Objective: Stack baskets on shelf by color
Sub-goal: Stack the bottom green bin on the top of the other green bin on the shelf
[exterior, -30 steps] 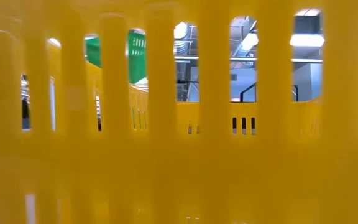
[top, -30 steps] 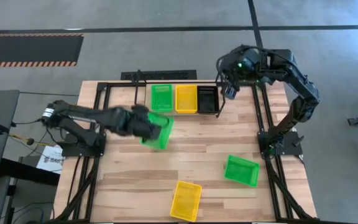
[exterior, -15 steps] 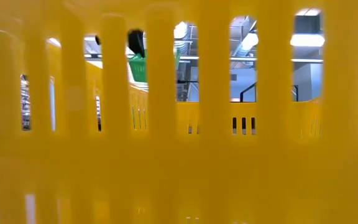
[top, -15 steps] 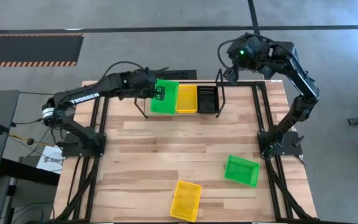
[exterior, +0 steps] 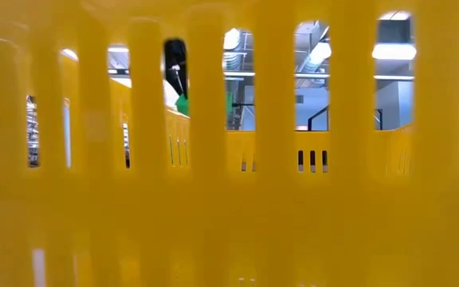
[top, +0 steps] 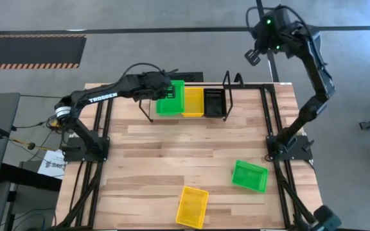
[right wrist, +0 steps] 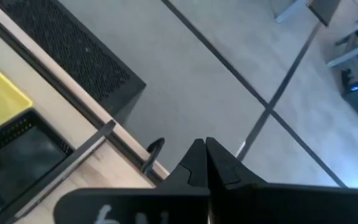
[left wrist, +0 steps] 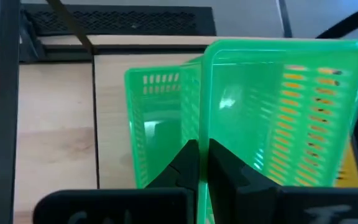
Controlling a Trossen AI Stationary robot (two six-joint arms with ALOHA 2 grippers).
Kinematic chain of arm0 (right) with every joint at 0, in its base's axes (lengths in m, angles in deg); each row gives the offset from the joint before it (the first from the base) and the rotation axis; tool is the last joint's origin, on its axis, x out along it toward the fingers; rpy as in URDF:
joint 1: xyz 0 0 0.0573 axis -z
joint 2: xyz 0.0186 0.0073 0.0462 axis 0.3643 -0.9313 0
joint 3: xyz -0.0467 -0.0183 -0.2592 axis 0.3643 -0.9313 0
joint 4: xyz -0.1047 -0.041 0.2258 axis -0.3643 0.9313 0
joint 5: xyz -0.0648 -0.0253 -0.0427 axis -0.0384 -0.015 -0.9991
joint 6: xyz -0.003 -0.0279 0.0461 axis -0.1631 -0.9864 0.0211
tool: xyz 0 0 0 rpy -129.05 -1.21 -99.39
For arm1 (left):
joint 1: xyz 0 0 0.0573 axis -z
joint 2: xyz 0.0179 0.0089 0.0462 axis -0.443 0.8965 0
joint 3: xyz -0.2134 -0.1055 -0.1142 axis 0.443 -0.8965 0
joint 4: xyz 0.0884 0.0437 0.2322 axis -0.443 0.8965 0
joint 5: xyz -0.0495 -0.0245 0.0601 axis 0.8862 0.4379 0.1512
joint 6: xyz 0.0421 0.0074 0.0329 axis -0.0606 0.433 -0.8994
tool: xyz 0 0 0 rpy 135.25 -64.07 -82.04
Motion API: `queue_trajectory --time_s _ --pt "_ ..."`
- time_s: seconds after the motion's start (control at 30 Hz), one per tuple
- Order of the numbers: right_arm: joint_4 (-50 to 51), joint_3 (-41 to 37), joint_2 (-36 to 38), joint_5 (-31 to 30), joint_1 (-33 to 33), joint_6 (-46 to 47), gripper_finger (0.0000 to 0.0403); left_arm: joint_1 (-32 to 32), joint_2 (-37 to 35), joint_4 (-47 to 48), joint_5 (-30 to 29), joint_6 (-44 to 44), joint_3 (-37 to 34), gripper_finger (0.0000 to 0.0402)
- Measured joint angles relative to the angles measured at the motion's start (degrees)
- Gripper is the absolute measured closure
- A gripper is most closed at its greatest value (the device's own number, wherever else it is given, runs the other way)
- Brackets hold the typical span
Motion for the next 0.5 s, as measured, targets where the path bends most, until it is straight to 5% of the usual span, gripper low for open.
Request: queue_trajectory --time_s 0.5 --pt "-5.03 0.00 0.00 8.70 9.85 -7.99 0.0403 -1.80 0.18 2.89 0.07 2.46 0.02 0.0401"
